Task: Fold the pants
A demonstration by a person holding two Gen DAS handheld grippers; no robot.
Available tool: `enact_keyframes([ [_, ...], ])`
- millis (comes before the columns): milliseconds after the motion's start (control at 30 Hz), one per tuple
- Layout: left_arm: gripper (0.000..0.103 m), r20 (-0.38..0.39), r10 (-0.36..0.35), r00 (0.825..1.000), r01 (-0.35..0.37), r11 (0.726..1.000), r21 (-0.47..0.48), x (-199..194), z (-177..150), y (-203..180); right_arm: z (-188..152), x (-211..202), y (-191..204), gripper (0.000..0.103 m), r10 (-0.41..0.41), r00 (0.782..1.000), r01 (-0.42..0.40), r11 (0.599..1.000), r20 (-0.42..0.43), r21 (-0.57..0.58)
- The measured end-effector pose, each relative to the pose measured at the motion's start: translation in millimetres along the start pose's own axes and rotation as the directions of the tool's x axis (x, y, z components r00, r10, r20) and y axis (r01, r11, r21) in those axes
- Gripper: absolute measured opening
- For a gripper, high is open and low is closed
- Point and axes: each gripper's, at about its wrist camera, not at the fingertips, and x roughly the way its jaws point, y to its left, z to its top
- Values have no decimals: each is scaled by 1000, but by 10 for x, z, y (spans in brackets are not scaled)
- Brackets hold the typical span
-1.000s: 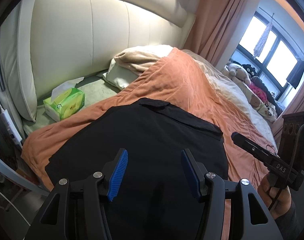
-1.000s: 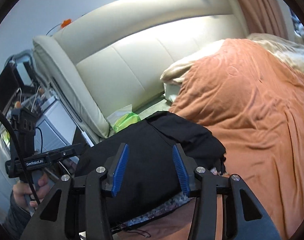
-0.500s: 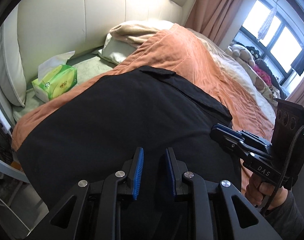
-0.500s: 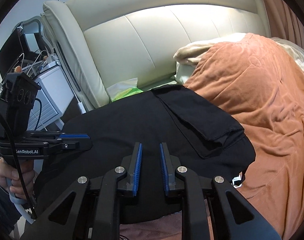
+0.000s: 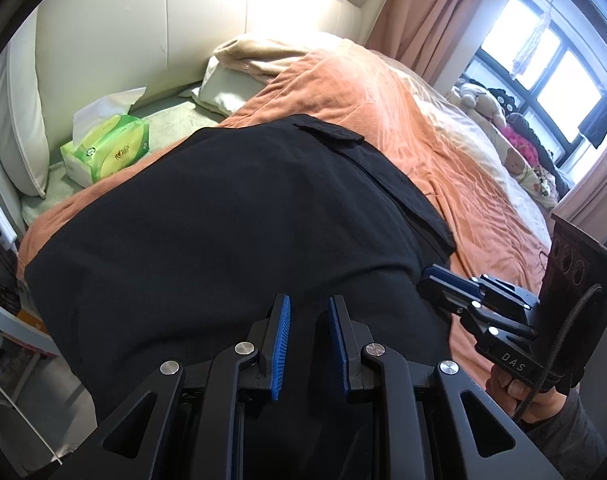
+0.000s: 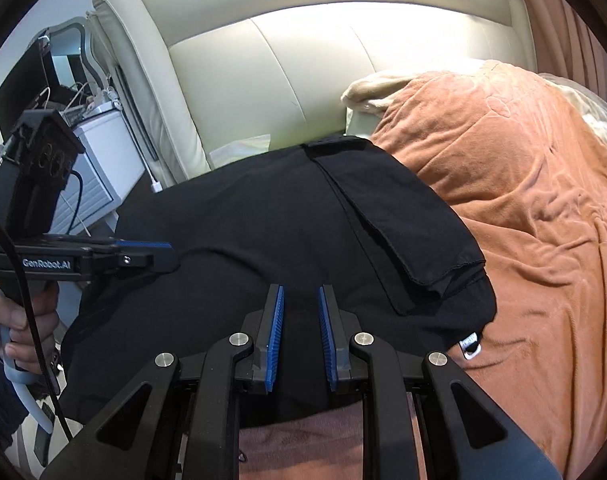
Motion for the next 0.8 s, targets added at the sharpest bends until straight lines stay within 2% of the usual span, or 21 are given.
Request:
enact_keyframes([
  [233,23,18,-10,1000,10,1000,26,-187,-155,-171,-72,-201,150,19,15,999,-16,1000,-39,-24],
  [333,23,18,-24,1000,23,999,28,-259,-207,-235,-81,-343,173,28,13,999,-14,1000,-37,-23],
  [400,23,15,-37,999,37,999,26,-302,-251,-278,-87,-444,172,40,-1,1000,1,1000,-30,-22],
  [533,23,19,-38,999,38,999,35,-376,-337,-383,-109,-661,148,55,-28,1000,28,1000,-11,-4],
  [600,23,12,-54,998,54,998,31,-390,-394,-438,-116,-773,143,71,-50,999,50,999,-6,5],
  [667,23,3,-60,998,60,998,25,-386,-459,-471,-132,-885,150,76,-80,997,80,997,-2,14],
  [800,23,-12,-51,999,51,999,15,-357,-603,-511,-199,-1159,134,79,-104,995,105,993,-8,49],
])
